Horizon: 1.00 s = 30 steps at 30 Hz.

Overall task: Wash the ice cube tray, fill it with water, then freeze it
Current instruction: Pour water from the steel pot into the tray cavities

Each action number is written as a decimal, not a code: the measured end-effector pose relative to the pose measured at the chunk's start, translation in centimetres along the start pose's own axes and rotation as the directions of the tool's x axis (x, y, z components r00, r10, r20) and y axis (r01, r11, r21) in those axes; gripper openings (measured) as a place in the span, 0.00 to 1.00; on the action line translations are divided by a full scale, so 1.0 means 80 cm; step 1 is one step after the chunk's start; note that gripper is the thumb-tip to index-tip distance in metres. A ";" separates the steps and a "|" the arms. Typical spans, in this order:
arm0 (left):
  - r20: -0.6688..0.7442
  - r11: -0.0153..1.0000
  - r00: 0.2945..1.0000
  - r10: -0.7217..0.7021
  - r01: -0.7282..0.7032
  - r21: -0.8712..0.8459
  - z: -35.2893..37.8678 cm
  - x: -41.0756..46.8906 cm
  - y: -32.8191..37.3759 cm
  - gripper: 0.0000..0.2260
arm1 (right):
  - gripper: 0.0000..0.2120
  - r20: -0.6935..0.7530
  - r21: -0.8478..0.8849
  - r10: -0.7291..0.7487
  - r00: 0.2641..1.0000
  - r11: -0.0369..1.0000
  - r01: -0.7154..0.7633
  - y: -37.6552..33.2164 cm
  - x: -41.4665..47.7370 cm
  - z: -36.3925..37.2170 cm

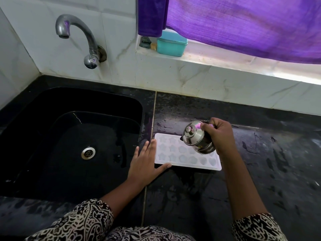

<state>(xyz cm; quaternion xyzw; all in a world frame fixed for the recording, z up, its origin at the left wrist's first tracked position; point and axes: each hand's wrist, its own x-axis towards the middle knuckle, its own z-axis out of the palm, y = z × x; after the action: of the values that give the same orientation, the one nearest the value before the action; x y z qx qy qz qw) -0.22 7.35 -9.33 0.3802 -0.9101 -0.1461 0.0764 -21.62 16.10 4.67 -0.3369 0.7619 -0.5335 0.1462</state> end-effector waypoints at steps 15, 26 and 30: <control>0.002 1.000 1.000 0.005 -0.005 -0.014 -0.001 -0.001 0.000 0.51 | 0.19 0.035 -0.085 -0.070 0.997 0.994 0.073 -0.019 -0.001 0.000; 0.003 1.000 1.000 0.004 -0.004 -0.012 0.000 -0.001 -0.001 0.51 | 0.17 0.045 -0.118 -0.078 0.996 0.990 0.083 -0.027 0.000 0.000; -0.002 1.000 1.000 0.005 -0.005 -0.021 0.000 -0.001 -0.001 0.52 | 0.18 0.045 -0.116 -0.086 0.995 0.989 0.091 -0.029 0.000 0.000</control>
<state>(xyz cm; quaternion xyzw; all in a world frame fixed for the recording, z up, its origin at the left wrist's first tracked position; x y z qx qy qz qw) -0.16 7.35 -9.35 0.3774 -0.9093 -0.1549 0.0818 -20.82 15.61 6.81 -0.3889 0.7733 -0.4869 0.1173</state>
